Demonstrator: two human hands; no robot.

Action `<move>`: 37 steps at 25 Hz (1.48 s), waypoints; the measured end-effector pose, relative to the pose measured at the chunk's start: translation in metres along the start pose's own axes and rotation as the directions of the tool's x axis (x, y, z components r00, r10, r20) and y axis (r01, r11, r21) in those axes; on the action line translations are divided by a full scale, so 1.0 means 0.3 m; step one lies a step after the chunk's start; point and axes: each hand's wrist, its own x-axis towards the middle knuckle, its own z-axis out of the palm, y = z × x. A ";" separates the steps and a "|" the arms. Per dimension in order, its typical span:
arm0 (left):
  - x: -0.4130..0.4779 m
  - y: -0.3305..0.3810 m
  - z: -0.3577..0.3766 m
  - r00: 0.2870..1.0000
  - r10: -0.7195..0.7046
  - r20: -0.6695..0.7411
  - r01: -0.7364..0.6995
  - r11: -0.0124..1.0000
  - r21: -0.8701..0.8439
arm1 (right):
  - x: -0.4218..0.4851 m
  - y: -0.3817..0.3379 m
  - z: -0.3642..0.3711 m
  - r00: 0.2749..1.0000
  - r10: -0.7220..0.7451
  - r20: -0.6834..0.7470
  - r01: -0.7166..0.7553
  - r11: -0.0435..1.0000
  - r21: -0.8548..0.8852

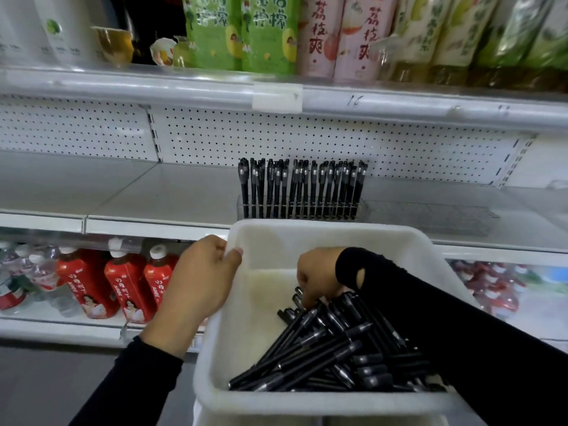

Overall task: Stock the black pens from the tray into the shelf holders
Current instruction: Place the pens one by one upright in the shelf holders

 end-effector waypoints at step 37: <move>-0.001 -0.010 0.001 0.999 -0.018 0.028 0.019 0.999 -0.043 | 0.317 0.177 -0.303 0.663 0.343 -0.665 0.128 0.824 0.552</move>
